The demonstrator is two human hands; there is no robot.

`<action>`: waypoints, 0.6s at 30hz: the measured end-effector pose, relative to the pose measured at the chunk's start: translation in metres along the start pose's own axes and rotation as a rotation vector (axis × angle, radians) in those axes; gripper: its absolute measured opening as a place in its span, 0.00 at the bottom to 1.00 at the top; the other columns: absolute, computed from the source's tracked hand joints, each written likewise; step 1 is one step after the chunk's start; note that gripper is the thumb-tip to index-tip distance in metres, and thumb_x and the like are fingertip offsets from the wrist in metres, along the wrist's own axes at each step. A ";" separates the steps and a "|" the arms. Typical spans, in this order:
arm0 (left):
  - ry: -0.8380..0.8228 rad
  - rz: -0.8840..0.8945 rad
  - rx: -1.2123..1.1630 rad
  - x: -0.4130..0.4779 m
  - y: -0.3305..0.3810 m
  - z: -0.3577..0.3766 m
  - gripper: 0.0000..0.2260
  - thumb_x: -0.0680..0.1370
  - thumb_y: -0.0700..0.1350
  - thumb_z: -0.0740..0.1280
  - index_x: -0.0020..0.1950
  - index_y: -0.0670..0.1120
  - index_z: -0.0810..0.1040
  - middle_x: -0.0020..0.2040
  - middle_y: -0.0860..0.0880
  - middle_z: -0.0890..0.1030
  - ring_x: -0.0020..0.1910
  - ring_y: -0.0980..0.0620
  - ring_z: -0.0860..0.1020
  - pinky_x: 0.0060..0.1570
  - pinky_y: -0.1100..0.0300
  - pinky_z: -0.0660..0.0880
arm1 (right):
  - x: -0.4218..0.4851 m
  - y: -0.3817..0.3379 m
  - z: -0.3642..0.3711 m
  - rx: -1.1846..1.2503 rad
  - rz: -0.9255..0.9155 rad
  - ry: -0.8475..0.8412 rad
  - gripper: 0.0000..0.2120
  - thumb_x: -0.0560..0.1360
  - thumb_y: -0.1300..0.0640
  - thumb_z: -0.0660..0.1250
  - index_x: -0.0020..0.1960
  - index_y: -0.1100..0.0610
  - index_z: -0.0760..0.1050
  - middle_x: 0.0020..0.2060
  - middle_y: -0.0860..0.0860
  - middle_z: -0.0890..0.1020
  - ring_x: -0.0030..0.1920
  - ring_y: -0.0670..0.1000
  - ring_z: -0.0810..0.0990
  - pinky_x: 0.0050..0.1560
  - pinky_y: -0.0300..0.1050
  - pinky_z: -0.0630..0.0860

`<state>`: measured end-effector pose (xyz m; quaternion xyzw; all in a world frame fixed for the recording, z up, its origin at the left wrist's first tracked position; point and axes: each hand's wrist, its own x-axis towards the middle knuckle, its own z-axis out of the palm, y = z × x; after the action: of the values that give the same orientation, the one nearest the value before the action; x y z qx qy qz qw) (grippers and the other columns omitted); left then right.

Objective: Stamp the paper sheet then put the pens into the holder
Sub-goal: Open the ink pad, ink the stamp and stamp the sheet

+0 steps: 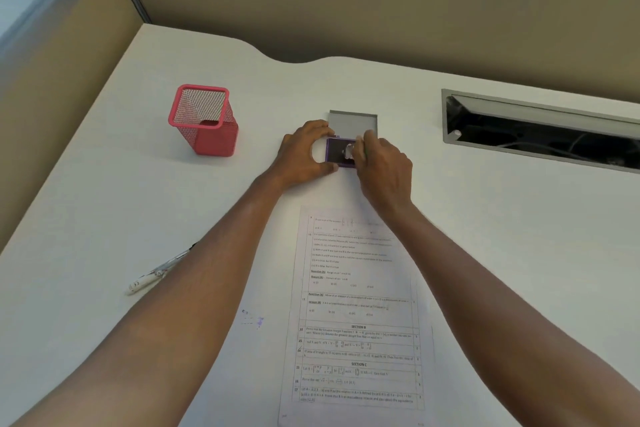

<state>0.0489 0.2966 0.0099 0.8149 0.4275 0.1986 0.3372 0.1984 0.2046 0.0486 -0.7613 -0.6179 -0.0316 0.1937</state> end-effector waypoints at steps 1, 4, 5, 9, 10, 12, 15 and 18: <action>-0.008 -0.007 -0.018 0.000 0.001 -0.001 0.29 0.70 0.49 0.77 0.68 0.48 0.72 0.72 0.50 0.69 0.72 0.52 0.67 0.69 0.51 0.61 | 0.000 0.004 -0.005 0.083 0.051 0.013 0.11 0.82 0.55 0.58 0.42 0.58 0.67 0.34 0.57 0.78 0.29 0.60 0.73 0.28 0.48 0.68; -0.023 -0.048 -0.121 -0.002 0.002 -0.004 0.35 0.68 0.49 0.79 0.71 0.49 0.69 0.70 0.51 0.71 0.67 0.53 0.72 0.70 0.50 0.64 | -0.010 0.014 -0.025 0.313 0.173 0.106 0.16 0.81 0.49 0.61 0.40 0.58 0.67 0.31 0.50 0.75 0.28 0.49 0.69 0.25 0.37 0.63; -0.028 -0.066 -0.154 -0.002 0.003 -0.005 0.37 0.67 0.49 0.79 0.72 0.49 0.67 0.70 0.50 0.71 0.67 0.53 0.72 0.70 0.49 0.65 | -0.015 0.017 -0.033 0.379 0.217 0.124 0.16 0.80 0.48 0.63 0.40 0.57 0.68 0.30 0.48 0.74 0.27 0.46 0.68 0.25 0.33 0.63; -0.023 -0.212 -0.346 -0.010 0.016 -0.013 0.42 0.68 0.49 0.79 0.76 0.49 0.59 0.74 0.47 0.68 0.70 0.51 0.68 0.68 0.57 0.67 | -0.048 0.022 -0.070 0.616 0.356 0.133 0.13 0.77 0.48 0.68 0.43 0.58 0.75 0.33 0.49 0.76 0.30 0.52 0.75 0.30 0.33 0.72; -0.013 -0.232 -0.372 -0.016 0.019 -0.017 0.40 0.70 0.49 0.78 0.76 0.49 0.60 0.74 0.47 0.68 0.70 0.52 0.68 0.67 0.58 0.67 | -0.061 0.022 -0.079 0.649 0.363 0.144 0.12 0.76 0.49 0.69 0.44 0.57 0.76 0.35 0.50 0.77 0.31 0.54 0.77 0.30 0.37 0.75; -0.015 -0.232 -0.338 -0.037 0.027 -0.021 0.33 0.72 0.49 0.75 0.74 0.48 0.65 0.73 0.48 0.69 0.70 0.51 0.69 0.67 0.56 0.68 | -0.088 0.020 -0.097 0.681 0.341 0.182 0.09 0.75 0.50 0.71 0.45 0.56 0.77 0.37 0.50 0.80 0.31 0.54 0.79 0.30 0.39 0.77; -0.066 -0.210 -0.171 -0.089 0.042 -0.016 0.24 0.75 0.50 0.73 0.70 0.51 0.71 0.71 0.51 0.72 0.69 0.50 0.70 0.65 0.56 0.68 | -0.133 0.018 -0.116 0.660 0.312 0.209 0.07 0.75 0.51 0.72 0.44 0.53 0.76 0.36 0.48 0.82 0.29 0.52 0.80 0.31 0.36 0.75; -0.135 -0.153 -0.033 -0.145 0.057 -0.009 0.23 0.75 0.51 0.72 0.69 0.53 0.72 0.72 0.53 0.72 0.69 0.53 0.69 0.68 0.57 0.64 | -0.178 0.019 -0.125 0.676 0.352 0.202 0.07 0.74 0.53 0.72 0.41 0.51 0.75 0.32 0.47 0.82 0.24 0.48 0.79 0.27 0.34 0.72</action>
<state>-0.0057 0.1564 0.0519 0.7859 0.4613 0.1238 0.3926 0.1984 -0.0058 0.1083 -0.7420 -0.4315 0.1323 0.4958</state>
